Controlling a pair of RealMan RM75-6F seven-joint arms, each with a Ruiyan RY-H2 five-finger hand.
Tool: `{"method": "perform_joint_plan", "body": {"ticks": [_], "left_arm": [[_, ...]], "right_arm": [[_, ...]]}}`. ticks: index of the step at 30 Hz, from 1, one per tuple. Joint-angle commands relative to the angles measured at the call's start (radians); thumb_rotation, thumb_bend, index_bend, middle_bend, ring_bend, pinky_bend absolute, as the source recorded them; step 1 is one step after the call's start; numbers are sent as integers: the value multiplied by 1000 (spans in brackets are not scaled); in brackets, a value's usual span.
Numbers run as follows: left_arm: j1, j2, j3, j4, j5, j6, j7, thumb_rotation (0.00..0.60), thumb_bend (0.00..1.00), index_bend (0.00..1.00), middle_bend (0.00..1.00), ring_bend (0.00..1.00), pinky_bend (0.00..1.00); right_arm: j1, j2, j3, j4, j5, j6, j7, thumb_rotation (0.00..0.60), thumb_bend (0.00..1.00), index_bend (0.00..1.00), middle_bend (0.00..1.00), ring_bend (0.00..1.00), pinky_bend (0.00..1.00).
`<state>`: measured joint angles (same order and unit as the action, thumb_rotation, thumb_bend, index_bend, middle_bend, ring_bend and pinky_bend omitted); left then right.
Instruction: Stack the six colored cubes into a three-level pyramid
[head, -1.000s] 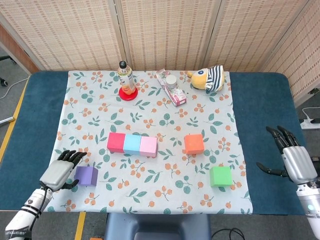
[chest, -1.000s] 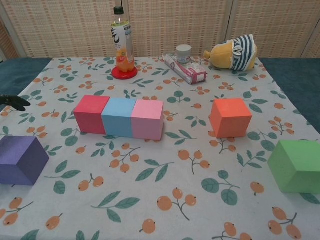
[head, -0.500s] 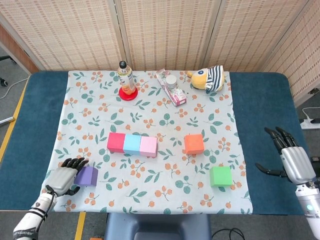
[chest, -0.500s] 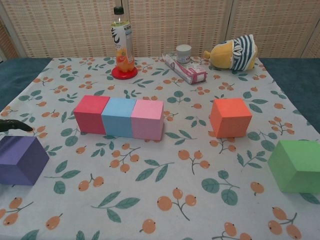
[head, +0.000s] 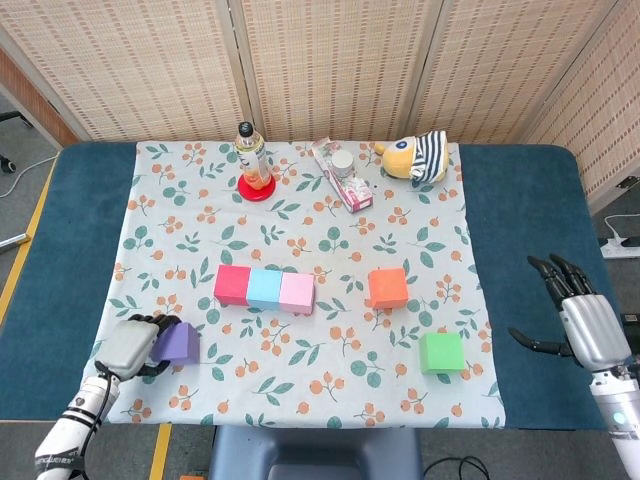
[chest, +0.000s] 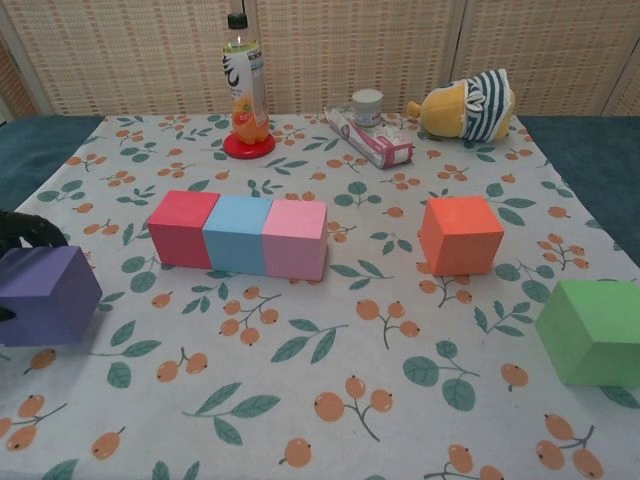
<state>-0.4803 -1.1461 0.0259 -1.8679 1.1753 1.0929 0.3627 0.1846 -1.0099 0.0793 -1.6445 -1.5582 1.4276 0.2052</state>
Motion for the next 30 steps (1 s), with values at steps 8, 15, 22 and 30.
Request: {"method": "perform_joint_plan", "body": {"ticks": [8, 15, 22, 30], "left_arm": [[-166, 140, -223, -94, -42, -113, -141, 600, 343, 296, 414, 410, 341], [-330, 113, -265, -16, -153, -271, -45, 600, 340, 279, 390, 370, 273], [-420, 42, -243, 54, -271, -303, 40, 600, 344, 277, 389, 366, 266], [-446, -27, -204, 112, -319, -286, 66, 600, 338, 277, 385, 359, 262]], "right_arm": [[-7, 1, -8, -24, -15, 13, -19, 445, 94, 0, 129, 0, 112], [-21, 6, -13, -43, -13, 28, -40, 445, 94, 0, 129, 0, 112], [-29, 8, -14, -51, -4, 32, -50, 444, 95, 0, 129, 0, 112], [-33, 11, -14, -51, 0, 32, -49, 445, 94, 0, 129, 0, 112]]}}
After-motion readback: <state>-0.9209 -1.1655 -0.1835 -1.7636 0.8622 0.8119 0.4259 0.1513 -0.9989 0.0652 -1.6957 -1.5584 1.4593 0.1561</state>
